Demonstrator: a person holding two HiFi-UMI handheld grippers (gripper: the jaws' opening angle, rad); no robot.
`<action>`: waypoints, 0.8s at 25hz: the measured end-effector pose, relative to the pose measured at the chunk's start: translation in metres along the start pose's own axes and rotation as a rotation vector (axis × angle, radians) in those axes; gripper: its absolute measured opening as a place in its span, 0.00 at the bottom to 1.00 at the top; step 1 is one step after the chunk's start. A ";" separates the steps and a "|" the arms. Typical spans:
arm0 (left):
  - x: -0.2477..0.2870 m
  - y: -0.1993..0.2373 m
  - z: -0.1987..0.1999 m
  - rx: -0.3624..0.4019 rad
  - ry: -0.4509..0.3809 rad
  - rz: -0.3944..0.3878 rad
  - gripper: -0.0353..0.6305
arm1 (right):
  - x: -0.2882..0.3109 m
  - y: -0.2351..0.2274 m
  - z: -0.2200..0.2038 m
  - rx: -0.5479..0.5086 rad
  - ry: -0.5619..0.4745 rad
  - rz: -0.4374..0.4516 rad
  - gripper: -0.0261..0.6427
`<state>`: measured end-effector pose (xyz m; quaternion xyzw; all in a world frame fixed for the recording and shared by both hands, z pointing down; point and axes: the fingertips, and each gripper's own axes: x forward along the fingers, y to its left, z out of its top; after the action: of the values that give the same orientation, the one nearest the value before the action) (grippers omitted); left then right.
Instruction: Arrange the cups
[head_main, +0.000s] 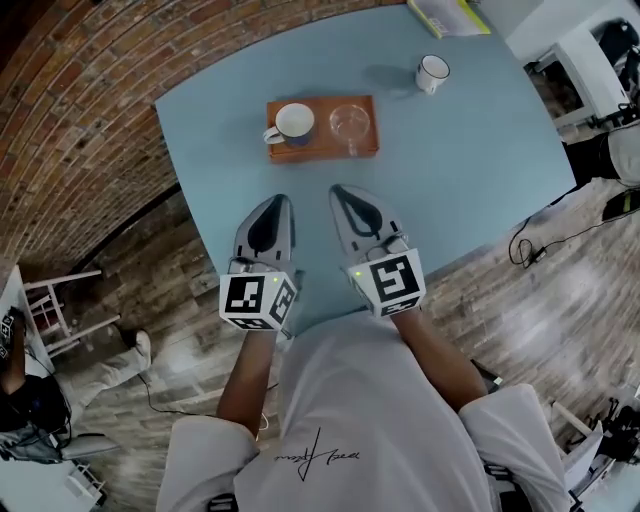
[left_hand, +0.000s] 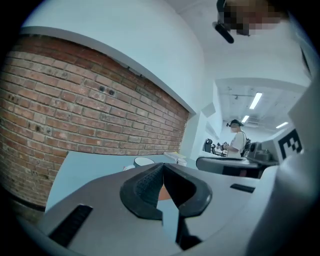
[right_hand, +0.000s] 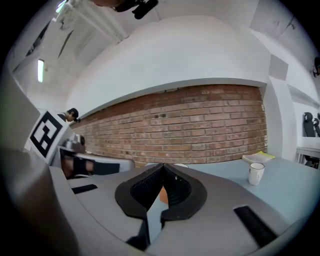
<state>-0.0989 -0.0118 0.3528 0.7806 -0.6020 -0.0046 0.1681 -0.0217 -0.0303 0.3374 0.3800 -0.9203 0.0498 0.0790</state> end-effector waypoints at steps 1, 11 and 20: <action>0.001 0.001 0.000 0.016 0.003 -0.015 0.07 | -0.003 0.006 0.003 0.003 0.001 0.030 0.07; 0.019 0.018 -0.007 0.142 0.030 -0.199 0.07 | -0.024 0.037 0.009 -0.058 0.035 0.216 0.07; 0.051 0.044 -0.016 0.211 0.055 -0.308 0.07 | -0.028 0.018 -0.008 -0.061 0.127 0.218 0.07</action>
<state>-0.1225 -0.0655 0.3893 0.8767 -0.4677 0.0543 0.0989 -0.0142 0.0030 0.3399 0.2710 -0.9504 0.0543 0.1429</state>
